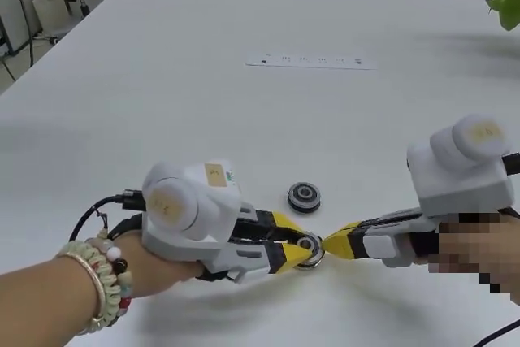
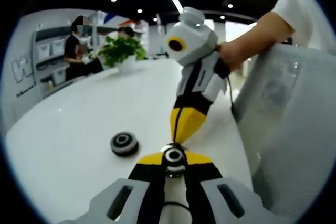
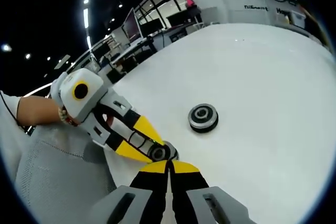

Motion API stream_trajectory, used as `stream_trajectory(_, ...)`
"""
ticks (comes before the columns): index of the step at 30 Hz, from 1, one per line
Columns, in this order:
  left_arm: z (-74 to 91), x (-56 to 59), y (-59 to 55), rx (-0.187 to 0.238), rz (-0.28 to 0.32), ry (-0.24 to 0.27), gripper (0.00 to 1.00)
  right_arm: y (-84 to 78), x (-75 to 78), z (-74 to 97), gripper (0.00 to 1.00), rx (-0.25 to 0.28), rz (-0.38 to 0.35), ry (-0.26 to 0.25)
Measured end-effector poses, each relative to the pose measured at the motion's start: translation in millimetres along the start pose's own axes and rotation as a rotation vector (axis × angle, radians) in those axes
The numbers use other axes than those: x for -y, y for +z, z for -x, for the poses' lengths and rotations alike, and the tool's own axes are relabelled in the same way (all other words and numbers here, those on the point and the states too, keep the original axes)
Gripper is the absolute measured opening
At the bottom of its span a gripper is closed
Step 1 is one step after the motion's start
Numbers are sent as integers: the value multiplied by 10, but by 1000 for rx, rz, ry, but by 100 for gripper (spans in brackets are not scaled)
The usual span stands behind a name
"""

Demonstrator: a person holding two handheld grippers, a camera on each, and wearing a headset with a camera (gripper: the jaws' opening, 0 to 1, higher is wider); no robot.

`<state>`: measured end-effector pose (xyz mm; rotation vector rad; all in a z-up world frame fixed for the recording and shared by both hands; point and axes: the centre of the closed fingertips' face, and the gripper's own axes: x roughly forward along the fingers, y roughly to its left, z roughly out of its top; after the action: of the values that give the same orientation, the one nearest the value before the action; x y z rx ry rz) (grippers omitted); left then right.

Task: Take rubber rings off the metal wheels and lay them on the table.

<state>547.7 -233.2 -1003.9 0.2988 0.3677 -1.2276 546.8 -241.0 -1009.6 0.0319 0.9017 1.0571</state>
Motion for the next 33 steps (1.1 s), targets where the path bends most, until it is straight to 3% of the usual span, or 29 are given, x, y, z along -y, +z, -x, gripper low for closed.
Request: stream_trajectory(33,5,-11,1,1,-3,2,14,85,-127,-27,0,23,16,34)
